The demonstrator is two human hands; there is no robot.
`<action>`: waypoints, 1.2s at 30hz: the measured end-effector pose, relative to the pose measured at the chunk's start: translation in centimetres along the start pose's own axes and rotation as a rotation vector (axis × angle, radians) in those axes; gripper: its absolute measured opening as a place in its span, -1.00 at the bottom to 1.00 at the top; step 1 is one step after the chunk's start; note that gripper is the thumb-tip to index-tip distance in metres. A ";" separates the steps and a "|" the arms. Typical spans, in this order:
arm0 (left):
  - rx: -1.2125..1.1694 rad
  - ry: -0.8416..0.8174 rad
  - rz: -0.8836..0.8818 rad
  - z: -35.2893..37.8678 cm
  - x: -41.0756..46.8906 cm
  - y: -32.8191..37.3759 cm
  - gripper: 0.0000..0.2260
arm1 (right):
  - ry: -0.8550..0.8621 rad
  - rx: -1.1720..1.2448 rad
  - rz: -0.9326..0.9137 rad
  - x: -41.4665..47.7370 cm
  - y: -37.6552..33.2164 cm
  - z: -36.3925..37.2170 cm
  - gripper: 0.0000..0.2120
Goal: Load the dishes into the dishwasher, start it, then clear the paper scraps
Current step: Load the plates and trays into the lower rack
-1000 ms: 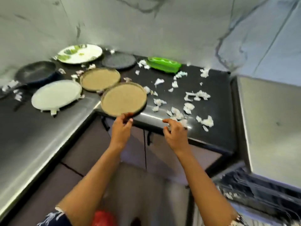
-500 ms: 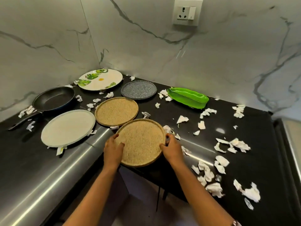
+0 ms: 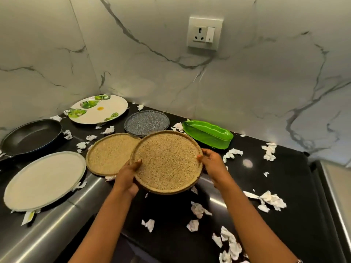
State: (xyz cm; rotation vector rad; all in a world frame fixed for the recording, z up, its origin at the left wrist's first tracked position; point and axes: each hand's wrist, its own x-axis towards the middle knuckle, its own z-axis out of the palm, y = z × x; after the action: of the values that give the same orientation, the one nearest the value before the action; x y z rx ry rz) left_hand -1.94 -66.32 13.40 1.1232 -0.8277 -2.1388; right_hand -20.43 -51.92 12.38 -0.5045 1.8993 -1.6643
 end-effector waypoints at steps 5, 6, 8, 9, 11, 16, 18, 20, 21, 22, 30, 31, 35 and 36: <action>-0.072 0.076 -0.085 3.2 2.9 -0.5 -0.70 | 0.271 -0.427 -0.100 6.9 -2.2 -5.1 -0.71; -0.098 0.090 -0.086 3.8 3.5 -0.4 -0.70 | 0.311 -0.521 -0.121 8.5 -2.5 -6.3 -0.69; -0.155 0.115 -0.073 5.1 4.3 -0.3 -0.74 | 0.344 -0.667 -0.104 11.7 -2.6 -8.4 -0.66; -0.180 0.123 -0.062 5.7 4.7 -0.3 -0.78 | 0.354 -0.741 -0.072 13.2 -2.4 -9.2 -0.65; -0.195 0.141 -0.039 6.4 5.2 -0.2 -0.84 | 0.367 -0.850 0.023 15.9 -1.7 -10.4 -0.65; -0.236 0.183 -0.060 6.9 7.6 -0.5 -0.84 | 0.344 -0.828 0.295 20.5 0.9 -11.0 -0.48; -0.258 0.191 -0.076 6.8 8.1 -0.7 -0.94 | 0.361 -0.825 0.311 21.6 1.6 -11.0 -0.57; -0.272 0.200 -0.083 6.5 8.4 -0.8 -0.93 | 0.388 -0.769 0.311 22.1 1.9 -10.9 -0.66; -0.285 0.201 -0.079 6.3 8.4 -0.7 -0.94 | 0.391 -0.699 0.296 22.1 1.9 -10.8 -0.69; -0.297 0.200 -0.074 6.2 8.4 -0.7 -0.95 | 0.375 -0.606 0.263 22.3 2.1 -10.8 -0.72; -0.336 0.183 0.007 4.8 3.0 1.5 -0.66 | 0.349 0.156 0.137 15.7 -0.5 -10.5 -0.75; -0.335 0.179 0.009 4.5 1.8 1.8 -0.65 | 0.342 0.258 0.139 13.0 -1.8 -9.9 -0.80; -0.328 0.140 0.042 3.5 -4.0 2.5 -0.65 | 0.215 0.576 0.191 3.3 -3.5 -8.4 -0.77; -0.318 0.122 0.049 3.1 -5.7 2.5 -0.69 | 0.193 0.630 0.203 0.7 -3.7 -8.0 -0.77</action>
State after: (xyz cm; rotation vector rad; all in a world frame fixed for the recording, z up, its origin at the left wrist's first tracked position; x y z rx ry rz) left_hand -1.33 -63.00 19.42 1.0415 -0.4355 -2.0488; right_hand -26.26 -46.75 16.45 0.1018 1.3698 -2.0876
